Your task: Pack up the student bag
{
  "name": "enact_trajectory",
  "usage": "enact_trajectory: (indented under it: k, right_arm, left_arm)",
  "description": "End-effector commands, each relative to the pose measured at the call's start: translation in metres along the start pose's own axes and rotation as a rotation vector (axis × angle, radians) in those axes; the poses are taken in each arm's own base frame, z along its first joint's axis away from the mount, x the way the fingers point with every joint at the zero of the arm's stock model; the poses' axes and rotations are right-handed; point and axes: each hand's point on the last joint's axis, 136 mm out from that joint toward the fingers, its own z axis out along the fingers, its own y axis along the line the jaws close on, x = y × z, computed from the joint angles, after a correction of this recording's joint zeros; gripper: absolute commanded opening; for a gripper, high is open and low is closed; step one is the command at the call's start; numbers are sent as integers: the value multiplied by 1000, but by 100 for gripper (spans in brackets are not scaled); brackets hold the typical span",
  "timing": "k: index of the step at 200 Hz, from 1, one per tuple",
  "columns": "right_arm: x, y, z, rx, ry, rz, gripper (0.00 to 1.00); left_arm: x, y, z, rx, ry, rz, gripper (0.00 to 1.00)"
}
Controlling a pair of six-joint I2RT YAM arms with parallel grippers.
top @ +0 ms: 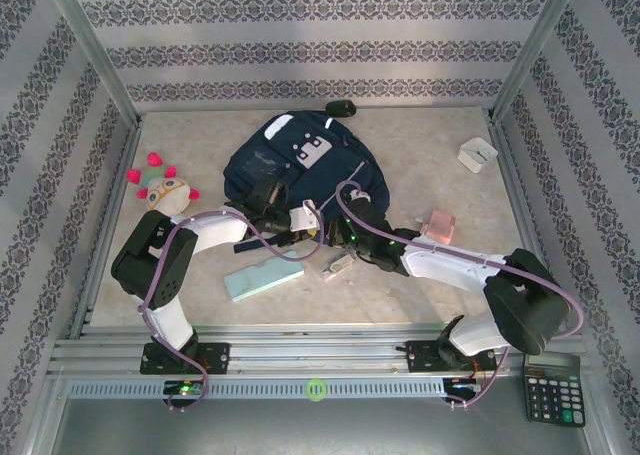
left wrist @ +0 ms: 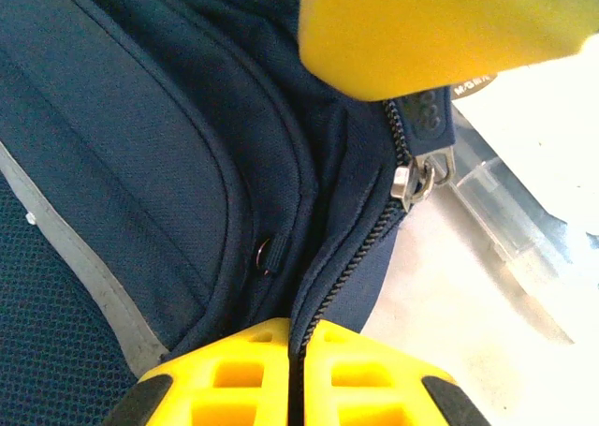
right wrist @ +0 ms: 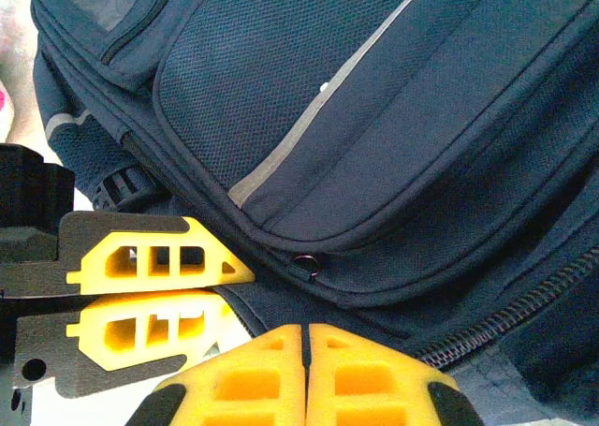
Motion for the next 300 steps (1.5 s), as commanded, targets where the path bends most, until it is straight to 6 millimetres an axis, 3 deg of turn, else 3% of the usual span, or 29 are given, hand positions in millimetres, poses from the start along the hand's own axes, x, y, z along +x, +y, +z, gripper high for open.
enact_trajectory:
  k: [1,88,171,204,266,284,300]
  right_arm:
    - [11,-11,-3,20,34,19,8]
    - [-1,-17,-12,23,-21,52,12]
    - [-9,-27,-25,28,-71,74,0]
    - [-22,-45,-34,70,-126,76,0]
    - [-41,-100,-44,136,-178,130,0]
    - [-42,-102,-43,98,-162,124,0]
    - [-40,-88,-41,8,-146,96,0]
  left_arm:
    - [-19,8,-1,-21,-77,-10,8]
    - [-39,14,-5,-11,-153,-127,8]
    - [-55,31,-8,-42,-196,-274,5]
    - [-46,31,-11,-52,-170,-273,3]
    - [-27,34,-28,-69,-110,-267,2]
    - [-22,37,-33,-83,-98,-274,3]
    - [-15,38,-38,-91,-80,-282,4]
